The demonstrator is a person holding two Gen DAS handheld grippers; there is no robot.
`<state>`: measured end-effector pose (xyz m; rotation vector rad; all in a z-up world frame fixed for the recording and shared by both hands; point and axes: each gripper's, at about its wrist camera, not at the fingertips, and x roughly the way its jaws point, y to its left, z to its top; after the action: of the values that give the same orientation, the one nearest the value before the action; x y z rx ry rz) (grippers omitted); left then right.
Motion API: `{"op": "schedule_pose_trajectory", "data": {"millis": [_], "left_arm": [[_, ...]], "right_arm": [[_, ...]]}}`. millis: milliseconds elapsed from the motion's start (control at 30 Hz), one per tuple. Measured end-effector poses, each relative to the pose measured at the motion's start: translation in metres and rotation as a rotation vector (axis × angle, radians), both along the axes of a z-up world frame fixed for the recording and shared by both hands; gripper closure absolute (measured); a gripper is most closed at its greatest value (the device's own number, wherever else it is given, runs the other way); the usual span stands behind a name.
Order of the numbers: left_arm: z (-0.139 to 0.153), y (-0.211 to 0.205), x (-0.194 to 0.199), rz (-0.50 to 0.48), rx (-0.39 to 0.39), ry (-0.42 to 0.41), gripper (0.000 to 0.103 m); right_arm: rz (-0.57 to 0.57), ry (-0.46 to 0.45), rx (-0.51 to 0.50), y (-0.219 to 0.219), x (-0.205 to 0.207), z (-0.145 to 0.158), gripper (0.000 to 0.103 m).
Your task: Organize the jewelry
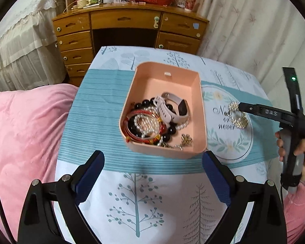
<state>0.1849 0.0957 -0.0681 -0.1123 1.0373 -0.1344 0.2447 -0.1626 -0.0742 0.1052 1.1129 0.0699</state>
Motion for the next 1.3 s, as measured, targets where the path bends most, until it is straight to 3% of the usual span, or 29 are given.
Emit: {"op": "schedule_pose_trajectory", "data": {"millis": [167, 300, 533, 600, 633, 933, 1033, 1067, 1100, 1300], "left_arm": [[-0.011, -0.002, -0.004, -0.002, 0.011, 0.033, 0.007], [-0.019, -0.002, -0.008, 0.0, 0.014, 0.05, 0.007], [-0.03, -0.001, -0.011, 0.002, 0.007, 0.085, 0.007], [-0.031, -0.001, -0.011, 0.005, 0.006, 0.089, 0.007], [-0.032, 0.0, -0.012, 0.007, 0.004, 0.092, 0.007], [-0.029, 0.003, -0.014, 0.019, -0.006, 0.091, 0.007], [-0.027, 0.004, -0.016, 0.02, -0.007, 0.086, 0.007], [-0.027, 0.004, -0.016, 0.021, -0.006, 0.085, 0.007], [-0.027, 0.005, -0.016, 0.022, -0.006, 0.085, 0.007], [-0.026, 0.005, -0.018, 0.023, -0.011, 0.084, 0.007]], "right_arm": [[-0.02, 0.046, -0.043, -0.002, 0.007, -0.021, 0.029], [-0.006, 0.029, -0.118, 0.009, 0.008, -0.024, 0.029], [0.024, 0.023, -0.119, 0.018, 0.015, -0.025, 0.029], [0.042, 0.011, -0.13, 0.02, 0.013, -0.025, 0.031], [0.055, 0.003, -0.119, 0.021, 0.012, -0.025, 0.04], [0.093, -0.019, -0.159, 0.027, 0.007, -0.022, 0.041], [0.086, -0.031, -0.13, 0.024, 0.006, -0.016, 0.061], [0.084, -0.023, -0.116, 0.022, 0.007, -0.014, 0.08], [0.083, -0.018, -0.096, 0.019, 0.007, -0.012, 0.087], [0.119, -0.033, -0.108, 0.022, 0.004, -0.002, 0.09]]}}
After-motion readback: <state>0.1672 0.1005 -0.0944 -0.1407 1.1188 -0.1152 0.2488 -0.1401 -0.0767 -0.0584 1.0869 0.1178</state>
